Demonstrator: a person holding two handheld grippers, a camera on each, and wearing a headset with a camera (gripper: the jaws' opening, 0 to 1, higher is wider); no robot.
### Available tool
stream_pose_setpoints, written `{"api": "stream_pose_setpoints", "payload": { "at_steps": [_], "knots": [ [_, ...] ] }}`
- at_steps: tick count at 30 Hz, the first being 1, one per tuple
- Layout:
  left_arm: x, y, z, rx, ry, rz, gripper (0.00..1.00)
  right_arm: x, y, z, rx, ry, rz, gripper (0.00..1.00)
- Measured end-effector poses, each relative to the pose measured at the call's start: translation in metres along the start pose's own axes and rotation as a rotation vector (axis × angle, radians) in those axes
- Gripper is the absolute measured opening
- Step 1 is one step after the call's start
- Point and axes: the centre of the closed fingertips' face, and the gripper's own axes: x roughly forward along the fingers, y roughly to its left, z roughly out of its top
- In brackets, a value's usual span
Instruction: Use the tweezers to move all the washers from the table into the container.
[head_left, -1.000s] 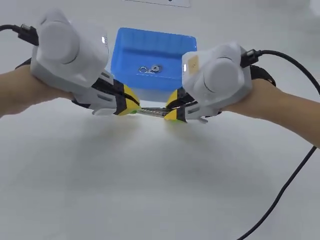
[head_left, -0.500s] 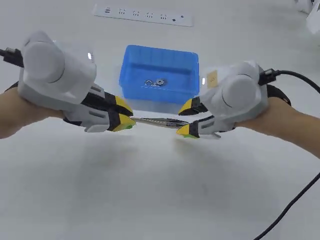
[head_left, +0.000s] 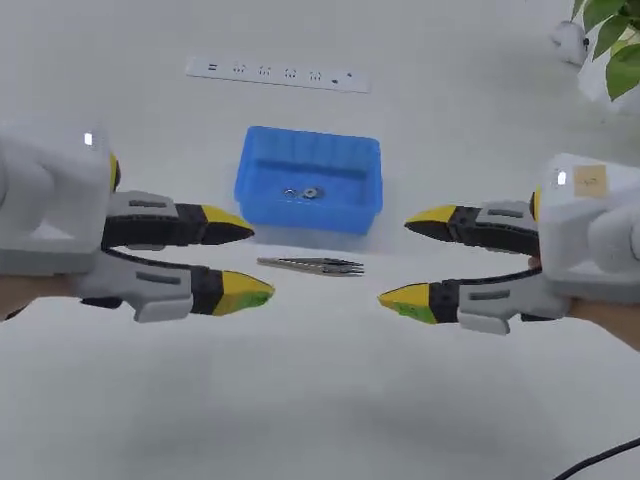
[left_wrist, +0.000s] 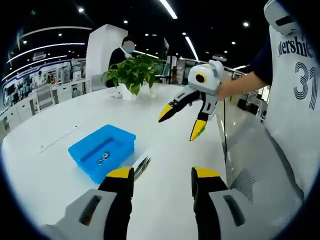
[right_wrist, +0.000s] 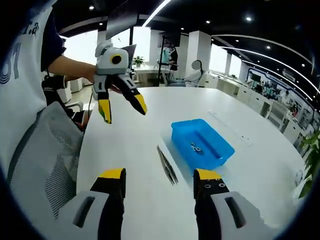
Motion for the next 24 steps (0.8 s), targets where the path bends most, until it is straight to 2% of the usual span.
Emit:
{"api": "stream_pose_setpoints", "payload": {
  "at_steps": [1,2,3,4,6,9,13,17,24],
  "knots": [
    [-0.002,0.001,-0.002,0.022,0.033,0.016,0.59,-0.003,0.0,0.0,-0.015,0.009,-0.015,0.6],
    [-0.004,0.004,-0.004,0.078,0.069,0.043,0.62,-0.007,-0.004,0.002,-0.055,0.013,-0.064,0.64],
    [-0.005,0.003,-0.005,0.092,0.092,0.055,0.65,-0.01,-0.009,0.005,-0.084,0.01,-0.112,0.68],
    [-0.005,0.002,-0.007,0.074,0.112,0.069,0.69,-0.013,-0.009,0.007,-0.094,0.011,-0.138,0.74],
    [-0.003,-0.002,-0.007,0.075,0.118,0.081,0.78,-0.017,-0.006,0.012,-0.08,-0.004,-0.148,0.89],
    [-0.003,-0.011,-0.009,0.106,0.135,0.092,0.86,-0.022,0.001,0.017,-0.089,-0.015,-0.159,1.0],
    [-0.008,-0.017,-0.006,0.106,0.13,0.104,0.98,-0.025,0.009,0.014,-0.117,0.009,-0.148,1.0],
    [-0.018,-0.016,0.002,0.141,0.119,0.126,0.99,-0.029,0.013,0.01,-0.107,0.025,-0.147,1.0],
    [-0.036,-0.013,0.015,0.149,0.095,0.177,1.0,-0.038,0.015,0.007,-0.059,0.024,-0.178,1.0]
  ]
}}
